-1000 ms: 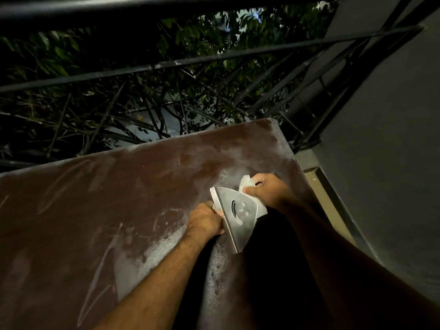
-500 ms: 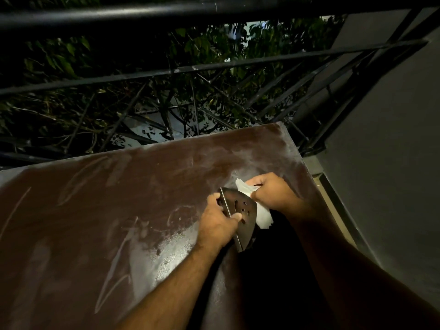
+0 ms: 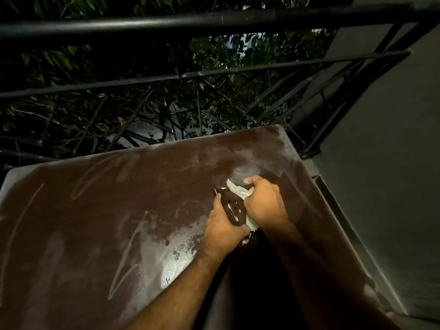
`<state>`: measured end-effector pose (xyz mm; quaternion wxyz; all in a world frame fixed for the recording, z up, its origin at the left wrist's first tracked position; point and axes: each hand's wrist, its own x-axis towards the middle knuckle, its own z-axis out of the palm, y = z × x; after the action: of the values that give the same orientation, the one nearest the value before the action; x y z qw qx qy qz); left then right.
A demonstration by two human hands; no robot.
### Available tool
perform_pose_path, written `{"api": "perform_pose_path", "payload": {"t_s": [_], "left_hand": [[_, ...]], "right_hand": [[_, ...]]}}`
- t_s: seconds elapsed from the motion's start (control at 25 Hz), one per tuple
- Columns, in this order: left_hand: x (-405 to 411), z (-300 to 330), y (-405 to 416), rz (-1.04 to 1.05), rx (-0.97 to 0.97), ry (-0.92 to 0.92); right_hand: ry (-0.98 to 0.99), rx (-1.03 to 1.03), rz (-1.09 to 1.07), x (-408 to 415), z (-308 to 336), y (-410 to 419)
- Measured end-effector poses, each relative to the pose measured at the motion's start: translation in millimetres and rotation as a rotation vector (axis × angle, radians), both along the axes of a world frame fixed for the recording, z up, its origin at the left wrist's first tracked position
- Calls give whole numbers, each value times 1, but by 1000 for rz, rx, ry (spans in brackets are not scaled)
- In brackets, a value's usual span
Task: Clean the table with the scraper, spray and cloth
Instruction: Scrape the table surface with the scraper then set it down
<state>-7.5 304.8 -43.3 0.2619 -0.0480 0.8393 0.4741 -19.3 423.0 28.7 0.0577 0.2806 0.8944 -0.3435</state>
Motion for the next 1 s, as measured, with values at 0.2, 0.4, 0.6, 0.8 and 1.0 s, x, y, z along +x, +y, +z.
{"api": "perform_pose_path", "payload": {"t_s": [0.2, 0.4, 0.6, 0.8, 1.0], "left_hand": [[3, -5, -7, 48, 12, -35], [4, -1, -9, 40, 17, -40], [3, 2, -9, 59, 54, -64], [3, -3, -10, 101, 112, -85], [3, -5, -13, 100, 132, -97]], "right_hand": [[-37, 38, -31, 8, 3, -8], [-89, 148, 19, 4, 6, -18], [-73, 162, 11, 4, 7, -25], [-19, 5, -69, 8, 6, -23], [78, 49, -135, 13, -5, -18]]}}
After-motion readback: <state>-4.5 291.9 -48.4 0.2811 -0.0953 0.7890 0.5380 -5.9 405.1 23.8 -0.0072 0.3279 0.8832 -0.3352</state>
